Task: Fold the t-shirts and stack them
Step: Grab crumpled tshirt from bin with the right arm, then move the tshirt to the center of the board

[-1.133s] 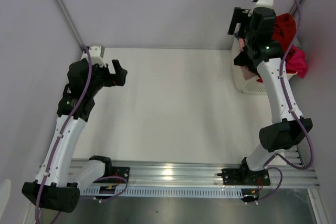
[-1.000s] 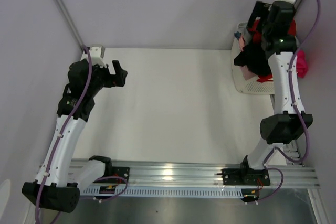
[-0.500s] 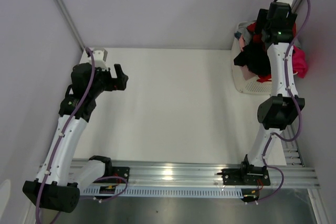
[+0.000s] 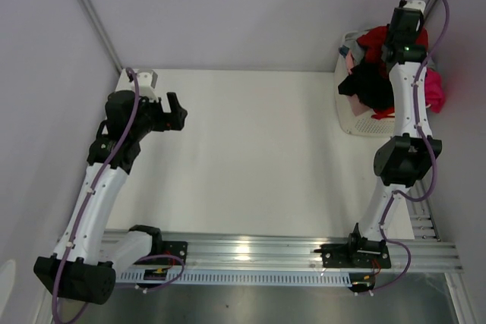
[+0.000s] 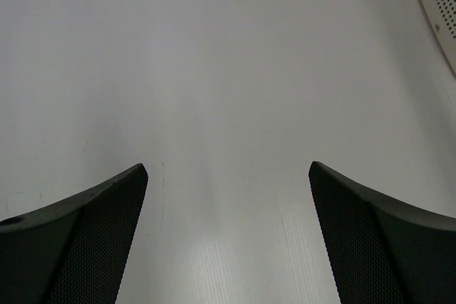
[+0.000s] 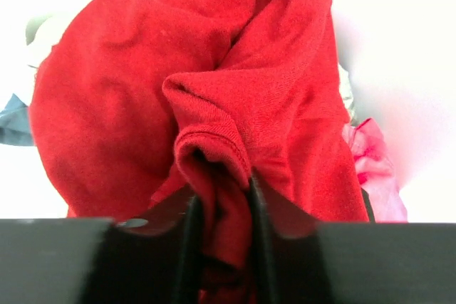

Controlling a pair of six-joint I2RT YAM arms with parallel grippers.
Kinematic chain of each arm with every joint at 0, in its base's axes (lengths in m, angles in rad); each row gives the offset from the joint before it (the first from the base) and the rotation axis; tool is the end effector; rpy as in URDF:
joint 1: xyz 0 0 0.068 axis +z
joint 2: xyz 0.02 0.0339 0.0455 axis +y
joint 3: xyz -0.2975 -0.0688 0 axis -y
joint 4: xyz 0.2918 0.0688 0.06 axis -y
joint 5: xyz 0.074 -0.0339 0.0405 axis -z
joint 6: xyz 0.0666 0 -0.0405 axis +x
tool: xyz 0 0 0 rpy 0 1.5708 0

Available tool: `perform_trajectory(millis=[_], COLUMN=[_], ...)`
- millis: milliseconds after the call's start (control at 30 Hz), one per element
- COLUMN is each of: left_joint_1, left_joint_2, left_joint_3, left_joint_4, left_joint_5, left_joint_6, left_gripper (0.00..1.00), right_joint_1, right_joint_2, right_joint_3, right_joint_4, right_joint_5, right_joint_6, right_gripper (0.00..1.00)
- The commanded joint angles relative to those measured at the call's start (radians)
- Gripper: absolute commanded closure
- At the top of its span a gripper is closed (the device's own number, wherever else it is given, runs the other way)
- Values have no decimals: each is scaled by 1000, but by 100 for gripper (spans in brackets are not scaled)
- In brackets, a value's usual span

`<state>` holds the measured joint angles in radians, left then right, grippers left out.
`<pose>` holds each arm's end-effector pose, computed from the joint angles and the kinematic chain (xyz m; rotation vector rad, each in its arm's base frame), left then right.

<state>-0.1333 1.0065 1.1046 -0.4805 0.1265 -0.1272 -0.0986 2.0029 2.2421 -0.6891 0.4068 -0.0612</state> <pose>0.2718 -0.0449 0.4009 0.0898 1.9595 -0.2950 0.5304 -0.0789 0.4523 0.2965 1.9964 -0.5118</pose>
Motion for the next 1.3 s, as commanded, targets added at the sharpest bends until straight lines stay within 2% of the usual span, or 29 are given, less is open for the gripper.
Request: perform_trajectory(millis=[0,33,67,133,400,600,700,800,833,867,967,1067,1267], left_joint_1=[3,3,4,3,3,3,3,4,3,3,4,3,4], left_joint_2=[7,9,12,12,53,61,63,64,63,58,47,34,-31], left_joint_3=[17,18,15,12,-9,-31,-20,-5,-5,-6,-9,4,57], left_joint_4=[37,37,40,43,86,121,134,126,128,129,129,102,46], left_joint_5=[38,39,44,61,145,197,235,272,272,271,257,210,19], left_joint_6=[-20,-26,-29,-34,-34,-35,-37,-32,-29,-26,-25,-26,-25], left_gripper=[1,1,1,1,1,1,1,1,1,1,1,1,1], right_joint_1=[2,2,2,2,4,22,92,282,392,446,572,596,632], right_joint_2=[-90,-96,-104,-130,-213,-291,-312,-360,-366,-366,-351,-371,-482], right_joint_3=[1,-1,-7,-19,-18,106,210,240,246,267,312,278,45], right_joint_4=[54,69,77,98,209,310,338,428,471,486,496,455,390], right_joint_5=[-39,-40,-46,-54,-77,-224,-304,-309,-307,-272,-205,-201,-301], right_joint_6=[-15,-17,-23,-34,-81,-65,-123,-264,-310,-401,-504,-488,-318], right_gripper=[73,78,90,100,100,100,100,100,100,100,100,100,100])
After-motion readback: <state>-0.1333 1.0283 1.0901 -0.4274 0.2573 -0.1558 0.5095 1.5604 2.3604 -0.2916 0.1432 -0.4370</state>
